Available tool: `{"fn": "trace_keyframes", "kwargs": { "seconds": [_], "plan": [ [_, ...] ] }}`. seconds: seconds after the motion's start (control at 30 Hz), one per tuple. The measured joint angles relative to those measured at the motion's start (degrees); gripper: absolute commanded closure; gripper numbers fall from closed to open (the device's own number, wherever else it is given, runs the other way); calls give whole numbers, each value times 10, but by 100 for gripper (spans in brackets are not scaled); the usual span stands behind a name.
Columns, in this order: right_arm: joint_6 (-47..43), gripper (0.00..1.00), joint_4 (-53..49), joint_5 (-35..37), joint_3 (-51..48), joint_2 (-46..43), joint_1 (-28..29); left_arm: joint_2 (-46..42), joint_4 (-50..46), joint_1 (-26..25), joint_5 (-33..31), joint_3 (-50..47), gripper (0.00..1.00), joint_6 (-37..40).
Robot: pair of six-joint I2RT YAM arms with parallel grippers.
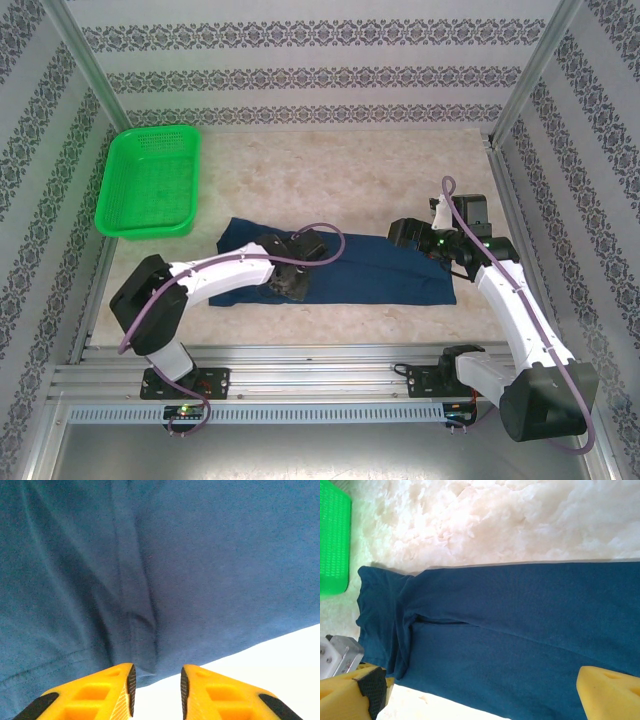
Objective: Fold and stack the t-shirts
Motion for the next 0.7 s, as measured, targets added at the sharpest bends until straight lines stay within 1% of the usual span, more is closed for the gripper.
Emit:
{"fn": "trace_keyframes", "kwargs": {
  "seconds": [0.13, 0.33, 0.53, 0.63, 0.7],
  "plan": [
    [0, 2, -3, -2, 0, -4, 0, 5, 5, 14, 11, -12, 69, -11],
    [-3, 2, -7, -2, 0, -12, 0, 30, 23, 15, 26, -12, 70, -11],
    [-4, 2, -9, -2, -4, -19, -3, 44, 28, 15, 25, -12, 73, -13],
    [-4, 2, -11, -2, -7, -21, -4, 48, 30, 15, 25, -12, 76, -13],
    [-4, 2, -10, -2, -7, -21, -3, 54, 33, 15, 26, -12, 81, -13]
  ]
}}
